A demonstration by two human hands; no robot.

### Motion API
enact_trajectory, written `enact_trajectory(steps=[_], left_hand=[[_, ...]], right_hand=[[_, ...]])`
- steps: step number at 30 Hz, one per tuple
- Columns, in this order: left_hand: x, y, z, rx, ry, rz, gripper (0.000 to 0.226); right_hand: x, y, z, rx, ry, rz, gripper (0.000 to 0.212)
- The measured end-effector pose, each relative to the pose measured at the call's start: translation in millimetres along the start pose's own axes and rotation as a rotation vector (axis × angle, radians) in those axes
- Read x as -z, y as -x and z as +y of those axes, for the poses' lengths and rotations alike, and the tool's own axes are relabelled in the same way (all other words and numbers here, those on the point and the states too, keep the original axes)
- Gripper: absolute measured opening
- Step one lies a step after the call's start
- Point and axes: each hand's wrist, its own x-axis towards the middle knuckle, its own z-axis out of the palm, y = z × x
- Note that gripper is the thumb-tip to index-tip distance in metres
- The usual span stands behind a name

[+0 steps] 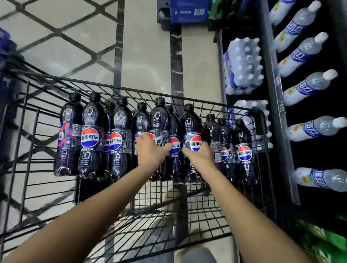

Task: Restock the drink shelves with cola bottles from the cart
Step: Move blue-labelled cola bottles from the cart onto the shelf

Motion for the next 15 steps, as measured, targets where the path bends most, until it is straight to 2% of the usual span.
enact_trajectory(steps=[3,5,6,9,13,15], left_hand=[[5,9,-2,-0.102,0.066,0.005,0.037],[7,18,0,-0.170,0.139,-0.039,0.031],[8,24,3,-0.181,0.176,-0.102,0.035],[6,42,19,-0.227,0.212,-0.267,0.067],[-9,69,42,-0.351,0.083,-0.397,0.071],[-21,88,51,-0.410,0.054,-0.464,0.069]], right_hand=[[3,8,3,0.027,-0.108,-0.001,0.037],[9,19,5,0.038,-0.204,-0.010,0.029],[14,25,6,0.043,-0.254,-0.014,0.027],[35,48,13,0.046,-0.374,0.012,0.027],[69,81,38,0.036,-0.497,0.087,0.027],[85,100,57,0.044,-0.543,0.179,0.035]])
